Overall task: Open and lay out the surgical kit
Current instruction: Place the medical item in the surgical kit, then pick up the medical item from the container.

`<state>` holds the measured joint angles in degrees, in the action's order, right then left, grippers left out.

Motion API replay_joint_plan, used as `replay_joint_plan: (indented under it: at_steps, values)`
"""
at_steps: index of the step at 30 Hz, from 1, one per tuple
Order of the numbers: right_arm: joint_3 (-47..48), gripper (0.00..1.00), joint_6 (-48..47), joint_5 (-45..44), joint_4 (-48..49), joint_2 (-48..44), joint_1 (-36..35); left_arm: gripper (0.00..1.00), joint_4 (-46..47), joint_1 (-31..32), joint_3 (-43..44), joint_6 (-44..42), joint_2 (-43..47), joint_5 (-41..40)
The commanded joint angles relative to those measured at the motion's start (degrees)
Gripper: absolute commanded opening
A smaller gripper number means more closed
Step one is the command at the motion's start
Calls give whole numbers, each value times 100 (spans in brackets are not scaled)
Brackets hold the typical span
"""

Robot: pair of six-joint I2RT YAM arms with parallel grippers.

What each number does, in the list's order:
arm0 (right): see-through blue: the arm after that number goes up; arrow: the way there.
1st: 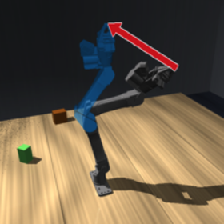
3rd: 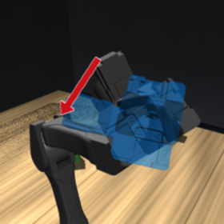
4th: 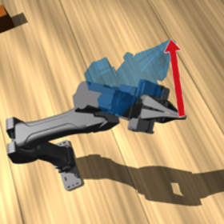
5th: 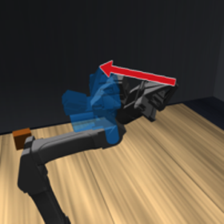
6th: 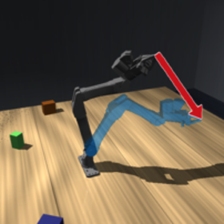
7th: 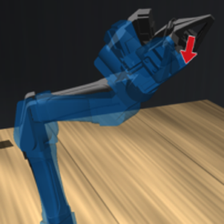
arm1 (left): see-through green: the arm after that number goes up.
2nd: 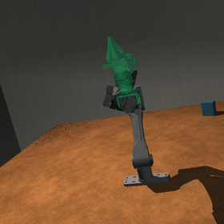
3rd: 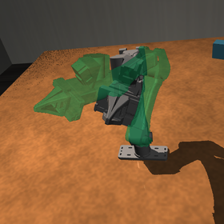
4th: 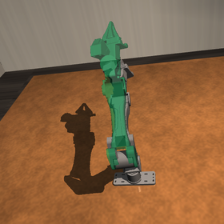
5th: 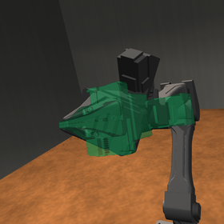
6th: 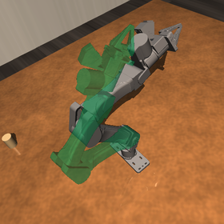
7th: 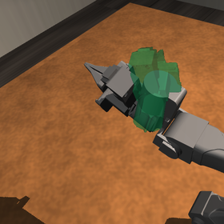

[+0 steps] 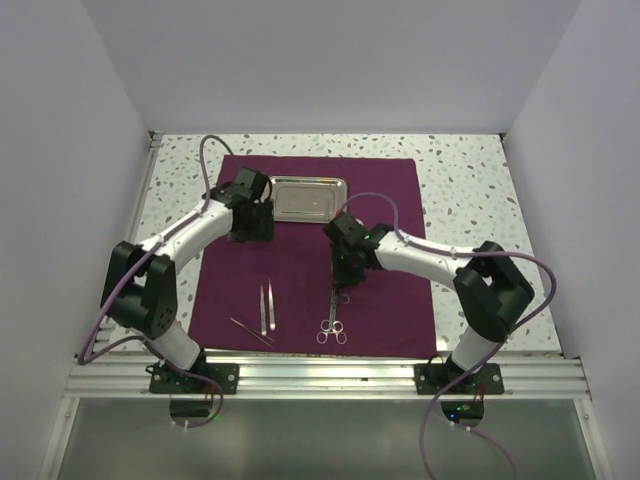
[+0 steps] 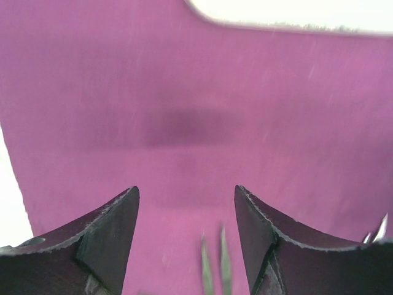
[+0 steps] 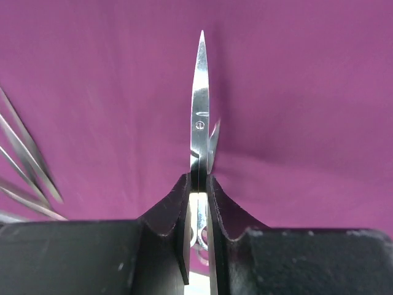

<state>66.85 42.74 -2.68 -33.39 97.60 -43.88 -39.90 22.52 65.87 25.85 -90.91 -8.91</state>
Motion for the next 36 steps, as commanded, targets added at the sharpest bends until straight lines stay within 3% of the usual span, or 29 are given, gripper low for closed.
replay_joint_plan:
  at_steps: [1, 8, 11, 12, 15, 16, 18, 21, 25, 27, 34, 36]
  values:
    - [-522, 0, 708, 433, 455, -373, -349, 66, 351, -143, 707, -238, -453, 214]
    - [-507, 1, 613, 644, 26, -347, -499, 66, 369, -152, 1051, -282, -805, 346]
    - [-270, 33, 315, 926, -228, -312, -490, 65, 351, -161, 1156, -291, -884, 354]
    - [-138, 49, 183, 918, -404, -303, -499, 65, 334, -161, 1217, -282, -954, 389]
    - [582, 67, -283, 630, -1282, -303, -499, 65, 316, -161, 1560, -308, -1155, 512]
    - [966, 80, -467, 515, -1467, -321, -499, 65, 290, -161, 1813, -308, -1226, 539]
    - [1355, 86, -600, 278, -1942, -338, -481, 64, 229, -161, 2122, -308, -1497, 583]
    - [2094, 86, -872, -338, -2111, -225, -280, 63, 71, -161, 2772, -317, -1858, 627]
    - [3393, 83, -1083, -304, -2049, 668, 519, 62, -211, -161, 3178, -273, -1922, 548]
    - [3964, 81, -1162, -312, -2058, 1144, 835, 62, -202, -196, 2855, -282, -1651, 504]
    - [7688, 70, -1479, -268, -2778, 3719, 1276, 62, -80, -231, 1404, -335, -551, 513]
    - [7957, 64, -1471, -233, -2709, 4169, 1381, 62, -62, -231, 1010, -282, -253, 548]
